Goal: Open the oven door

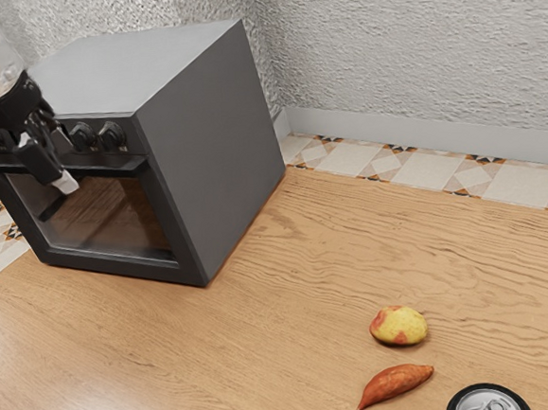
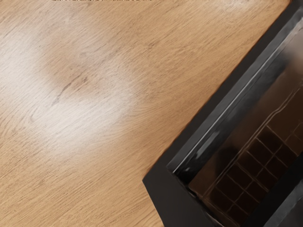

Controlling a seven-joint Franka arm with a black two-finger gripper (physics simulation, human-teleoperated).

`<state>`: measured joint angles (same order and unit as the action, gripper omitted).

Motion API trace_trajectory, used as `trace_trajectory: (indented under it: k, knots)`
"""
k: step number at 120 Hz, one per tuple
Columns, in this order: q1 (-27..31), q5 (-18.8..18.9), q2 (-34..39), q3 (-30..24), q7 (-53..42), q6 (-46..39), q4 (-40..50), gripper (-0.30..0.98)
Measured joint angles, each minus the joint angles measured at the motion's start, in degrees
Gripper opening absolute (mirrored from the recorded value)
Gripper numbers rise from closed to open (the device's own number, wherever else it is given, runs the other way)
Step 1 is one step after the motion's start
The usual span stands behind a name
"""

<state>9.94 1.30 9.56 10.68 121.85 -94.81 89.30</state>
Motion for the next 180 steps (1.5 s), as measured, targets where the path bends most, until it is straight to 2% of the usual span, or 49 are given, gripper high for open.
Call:
trace_trajectory:
  k: [22, 42, 75, 122, 180]
  knots:
    - [3.1, -0.2, -1.6, 0.1, -3.5, -4.2, 0.3, 0.69]
    - [3.3, 2.8, -1.9, 0.2, -10.4, -8.0, 0.7, 0.69]
    - [3.4, 4.1, 0.1, 0.4, -20.6, -13.5, 5.9, 0.69]
    - [4.2, 3.7, -0.2, 0.8, -29.3, -17.9, 10.3, 0.69]
    - [5.7, 2.2, -1.0, 0.9, -34.4, -21.6, 12.9, 0.68]
